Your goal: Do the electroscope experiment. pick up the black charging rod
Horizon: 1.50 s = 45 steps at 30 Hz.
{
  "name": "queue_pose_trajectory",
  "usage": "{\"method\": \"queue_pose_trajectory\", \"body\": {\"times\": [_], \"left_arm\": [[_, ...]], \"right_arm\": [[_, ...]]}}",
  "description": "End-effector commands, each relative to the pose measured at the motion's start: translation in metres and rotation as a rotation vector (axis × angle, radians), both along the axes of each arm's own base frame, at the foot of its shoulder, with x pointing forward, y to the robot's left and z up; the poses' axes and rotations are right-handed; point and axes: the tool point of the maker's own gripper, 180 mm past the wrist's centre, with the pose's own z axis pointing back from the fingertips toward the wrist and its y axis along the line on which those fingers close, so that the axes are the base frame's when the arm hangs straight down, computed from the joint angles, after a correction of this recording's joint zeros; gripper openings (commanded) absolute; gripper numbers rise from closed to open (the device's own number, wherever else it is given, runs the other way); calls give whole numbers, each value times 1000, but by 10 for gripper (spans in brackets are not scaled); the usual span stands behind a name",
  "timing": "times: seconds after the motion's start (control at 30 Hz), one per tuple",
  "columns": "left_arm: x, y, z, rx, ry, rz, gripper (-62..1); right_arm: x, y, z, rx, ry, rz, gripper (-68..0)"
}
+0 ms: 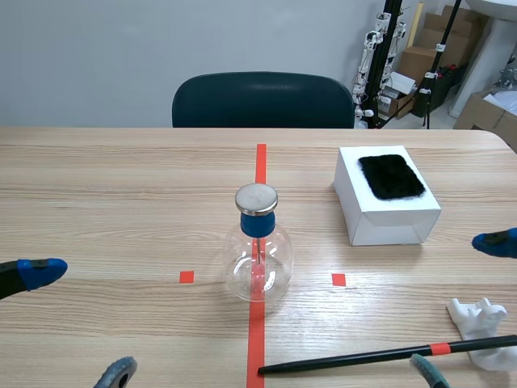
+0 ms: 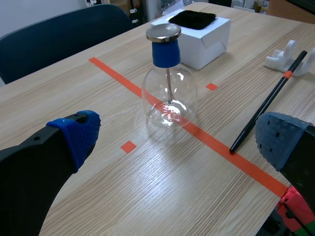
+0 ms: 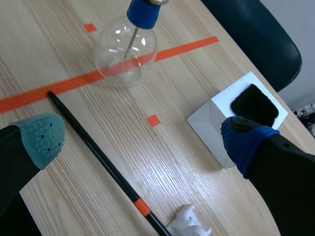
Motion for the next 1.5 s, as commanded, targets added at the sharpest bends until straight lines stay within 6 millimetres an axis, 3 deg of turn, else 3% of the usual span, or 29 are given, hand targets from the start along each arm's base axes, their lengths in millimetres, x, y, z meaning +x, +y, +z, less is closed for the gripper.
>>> {"method": "queue_pose_trajectory", "body": {"times": [0.0, 0.27, 0.63, 0.83, 1.17, 1.47], "left_arm": [[4, 1, 4, -24, -16, 6, 14], [25, 11, -3, -43, -28, 10, 14], [53, 23, -15, -79, -59, 17, 14], [62, 23, -24, -111, -55, 7, 14], [82, 23, -34, -126, -65, -1, 14], [93, 23, -36, -154, -87, -10, 14]], "right_arm": [[8, 3, 5, -28, -17, 49, 4], [23, -10, -35, -332, 157, 157, 4], [29, -25, -60, -607, 349, 288, 4], [43, -34, -74, -717, 378, 251, 4], [32, -39, -116, -864, 477, 339, 4], [34, -48, -133, -922, 522, 366, 4]]}}
